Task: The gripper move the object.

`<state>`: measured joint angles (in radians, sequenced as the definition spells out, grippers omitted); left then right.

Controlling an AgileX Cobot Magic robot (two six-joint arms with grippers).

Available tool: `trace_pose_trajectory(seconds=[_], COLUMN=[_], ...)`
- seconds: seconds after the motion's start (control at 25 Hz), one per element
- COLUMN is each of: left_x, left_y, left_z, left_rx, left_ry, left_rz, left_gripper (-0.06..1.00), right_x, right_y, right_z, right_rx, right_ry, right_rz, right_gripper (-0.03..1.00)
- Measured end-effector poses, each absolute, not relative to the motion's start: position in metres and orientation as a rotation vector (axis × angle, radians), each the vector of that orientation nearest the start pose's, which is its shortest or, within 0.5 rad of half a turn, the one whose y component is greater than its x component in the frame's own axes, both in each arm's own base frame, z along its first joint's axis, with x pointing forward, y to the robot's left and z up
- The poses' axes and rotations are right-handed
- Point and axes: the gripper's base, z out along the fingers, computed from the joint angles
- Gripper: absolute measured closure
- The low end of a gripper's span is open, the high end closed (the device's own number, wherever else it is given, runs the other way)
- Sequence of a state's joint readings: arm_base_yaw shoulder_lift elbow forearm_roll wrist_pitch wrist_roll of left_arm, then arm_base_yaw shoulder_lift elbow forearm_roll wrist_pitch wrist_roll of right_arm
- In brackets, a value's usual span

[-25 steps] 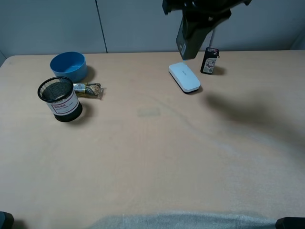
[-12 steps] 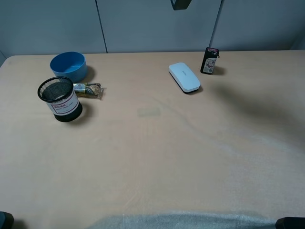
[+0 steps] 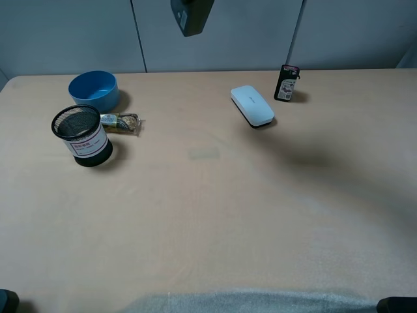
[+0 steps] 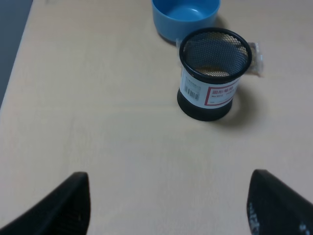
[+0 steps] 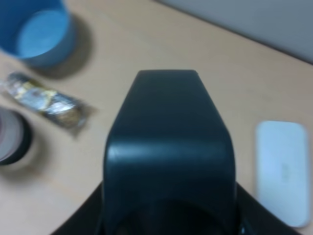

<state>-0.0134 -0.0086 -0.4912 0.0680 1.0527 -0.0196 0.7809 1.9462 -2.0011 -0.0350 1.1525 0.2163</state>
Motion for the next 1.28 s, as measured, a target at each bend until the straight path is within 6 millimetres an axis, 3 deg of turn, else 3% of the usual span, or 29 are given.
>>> trace_pose_trajectory(seconds=[0.36, 0.72, 0.92, 1.28], left_x=[-0.005, -0.005, -0.005, -0.005], left_y=[0.005, 0.005, 0.005, 0.005], left_z=[0.276, 0.276, 0.276, 0.276], left_rx=[-0.009, -0.009, -0.009, -0.009], left_ry=[2.035, 2.035, 2.035, 2.035], left_rz=[0.061, 0.061, 0.061, 0.061], left_gripper=[0.21, 0.21, 0.21, 0.21], right_x=[0.267, 0.234, 0.223, 0.223], right_y=[0.364, 0.400, 0.412, 0.420], right_z=[0.313, 0.275, 0.256, 0.220], right_rx=[-0.980, -1.157, -1.221, -1.331], right_ry=[2.525, 2.565, 2.581, 2.615], right_rz=[0.313, 0.260, 0.234, 0.145], right_gripper=[0.67, 0.67, 0.67, 0.67])
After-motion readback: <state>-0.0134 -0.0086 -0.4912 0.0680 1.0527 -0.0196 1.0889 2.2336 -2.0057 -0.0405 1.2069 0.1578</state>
